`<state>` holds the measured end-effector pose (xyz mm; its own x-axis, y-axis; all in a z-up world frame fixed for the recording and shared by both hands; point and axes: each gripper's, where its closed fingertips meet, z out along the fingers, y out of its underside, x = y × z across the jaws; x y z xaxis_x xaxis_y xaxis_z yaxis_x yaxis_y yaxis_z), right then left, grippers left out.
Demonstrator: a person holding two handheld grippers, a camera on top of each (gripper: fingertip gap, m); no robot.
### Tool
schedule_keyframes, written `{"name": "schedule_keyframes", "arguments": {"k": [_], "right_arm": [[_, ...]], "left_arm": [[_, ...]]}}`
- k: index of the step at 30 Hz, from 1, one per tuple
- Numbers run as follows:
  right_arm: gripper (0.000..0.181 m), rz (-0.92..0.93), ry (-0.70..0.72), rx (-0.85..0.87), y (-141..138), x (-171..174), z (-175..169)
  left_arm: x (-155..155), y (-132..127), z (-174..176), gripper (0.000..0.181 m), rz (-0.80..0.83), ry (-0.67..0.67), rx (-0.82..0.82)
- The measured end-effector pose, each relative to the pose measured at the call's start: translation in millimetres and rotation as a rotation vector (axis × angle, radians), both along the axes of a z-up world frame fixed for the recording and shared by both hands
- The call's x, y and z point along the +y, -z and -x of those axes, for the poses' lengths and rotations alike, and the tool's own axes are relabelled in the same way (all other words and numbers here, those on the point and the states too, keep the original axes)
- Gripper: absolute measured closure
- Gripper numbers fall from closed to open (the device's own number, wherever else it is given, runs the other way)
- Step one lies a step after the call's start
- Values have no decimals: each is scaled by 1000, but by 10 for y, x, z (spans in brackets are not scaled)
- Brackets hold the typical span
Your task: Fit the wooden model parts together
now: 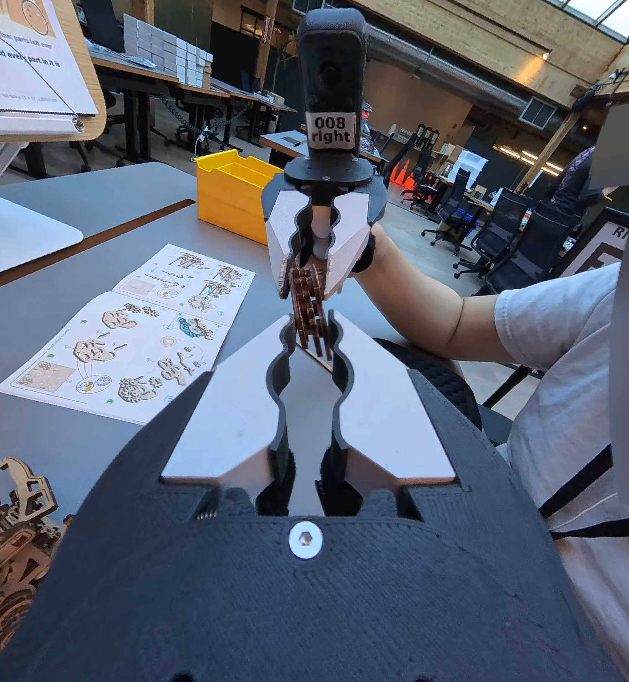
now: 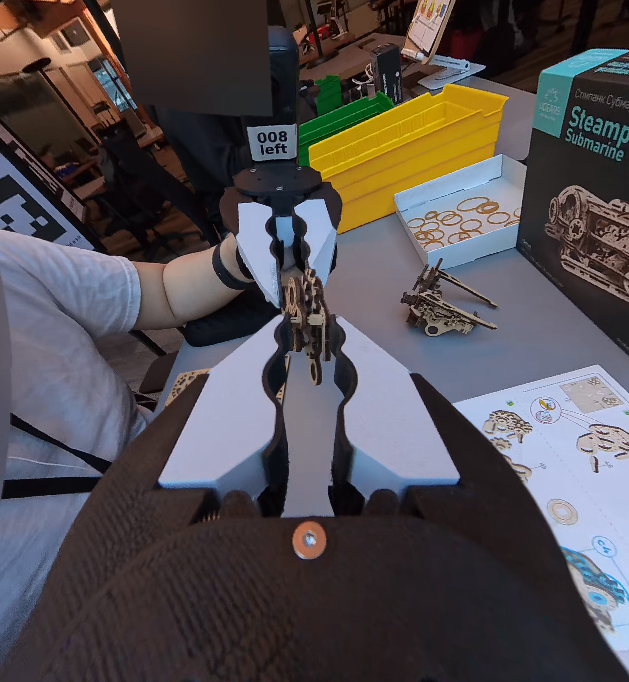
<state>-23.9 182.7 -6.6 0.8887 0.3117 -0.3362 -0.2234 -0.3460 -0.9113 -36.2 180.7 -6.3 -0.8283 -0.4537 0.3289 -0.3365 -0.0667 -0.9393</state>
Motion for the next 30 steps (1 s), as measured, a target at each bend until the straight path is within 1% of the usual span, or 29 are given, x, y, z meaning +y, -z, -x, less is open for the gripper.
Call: {"name": "schedule_keyframes", "arguments": {"k": [5,6,7,8,9,10,11,13,15,17,20,23,25,28,30], "right_arm": [[163,25,7,183,-7,31,0],[163,30,14,178,10,41,-8],[162,4,4,137,-12,44,11],[162,-39,2,72,-60,47,21],[153,-69,31,-26,-88,55,-10],[141,-102,61,-159,-114,51,-39],[135,-144,76,-299,-148,31,-38],[133,-215,40,-540,-185,-32,70],[133,-271,-14,-676,-218,-85,212],[132,-265,-37,-745,-188,-106,252],[135,-247,-110,-709,-117,-142,340],[135,-238,-128,-674,-99,-141,362],[137,-248,-118,-668,-113,-131,352],[137,-236,-115,-596,-131,-117,339],[134,-248,-58,-530,-210,-98,242]], "left_arm": [[38,-34,-15,168,85,15,90],[51,-25,-26,168,93,13,113],[63,-18,-36,169,105,10,135],[62,-36,-29,169,130,21,148],[62,-62,-20,169,162,34,170],[67,-94,-15,169,199,43,193],[70,-120,-6,169,226,54,208],[71,-113,2,169,246,68,248],[43,-69,23,169,239,92,287],[-2,-27,51,169,236,122,325],[-68,-27,100,169,248,167,348],[-91,-28,131,169,246,189,356],[-91,-27,130,169,244,187,354],[-91,-37,135,169,250,193,353],[-84,-21,124,169,218,178,325]]}}
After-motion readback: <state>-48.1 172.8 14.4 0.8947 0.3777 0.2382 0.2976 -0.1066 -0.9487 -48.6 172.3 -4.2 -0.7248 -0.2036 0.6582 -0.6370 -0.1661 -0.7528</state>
